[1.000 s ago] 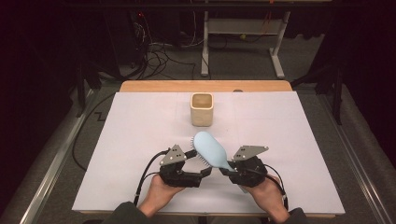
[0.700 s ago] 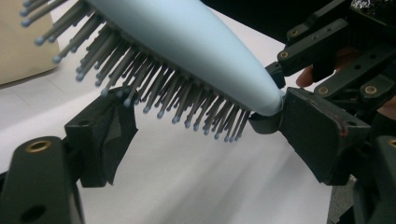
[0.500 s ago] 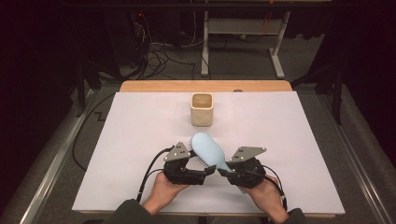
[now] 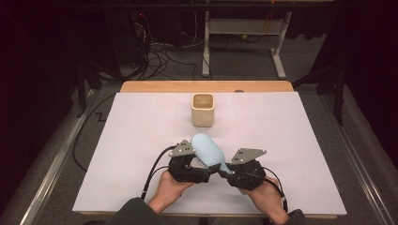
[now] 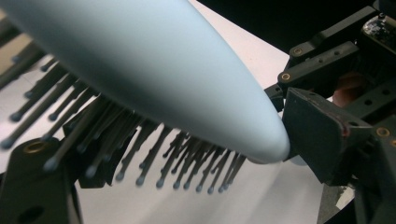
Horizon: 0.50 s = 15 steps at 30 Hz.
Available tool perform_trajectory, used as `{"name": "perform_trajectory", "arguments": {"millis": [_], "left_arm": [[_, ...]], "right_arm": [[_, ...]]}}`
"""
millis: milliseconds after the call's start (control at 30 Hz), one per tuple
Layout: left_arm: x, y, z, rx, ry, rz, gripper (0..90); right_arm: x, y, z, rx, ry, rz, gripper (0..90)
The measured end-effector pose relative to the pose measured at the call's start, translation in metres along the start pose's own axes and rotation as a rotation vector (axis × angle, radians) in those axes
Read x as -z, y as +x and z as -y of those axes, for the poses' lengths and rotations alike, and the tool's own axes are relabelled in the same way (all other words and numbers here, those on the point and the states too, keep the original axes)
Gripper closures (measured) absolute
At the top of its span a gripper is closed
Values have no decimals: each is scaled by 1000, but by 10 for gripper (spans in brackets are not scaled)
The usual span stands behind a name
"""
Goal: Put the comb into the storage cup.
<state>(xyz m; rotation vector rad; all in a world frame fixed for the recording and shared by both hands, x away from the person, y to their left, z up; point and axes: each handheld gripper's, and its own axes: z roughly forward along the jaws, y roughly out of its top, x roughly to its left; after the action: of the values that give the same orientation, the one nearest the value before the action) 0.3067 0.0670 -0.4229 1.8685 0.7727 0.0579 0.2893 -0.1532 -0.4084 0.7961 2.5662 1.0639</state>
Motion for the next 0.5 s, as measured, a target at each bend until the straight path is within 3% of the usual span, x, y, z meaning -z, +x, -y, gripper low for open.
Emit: {"name": "perform_trajectory", "arguments": {"millis": [500], "left_arm": [[-1, 0, -4, 15, 7, 9, 260]], "right_arm": [[-2, 3, -1, 6, -9, 4, 703]]}}
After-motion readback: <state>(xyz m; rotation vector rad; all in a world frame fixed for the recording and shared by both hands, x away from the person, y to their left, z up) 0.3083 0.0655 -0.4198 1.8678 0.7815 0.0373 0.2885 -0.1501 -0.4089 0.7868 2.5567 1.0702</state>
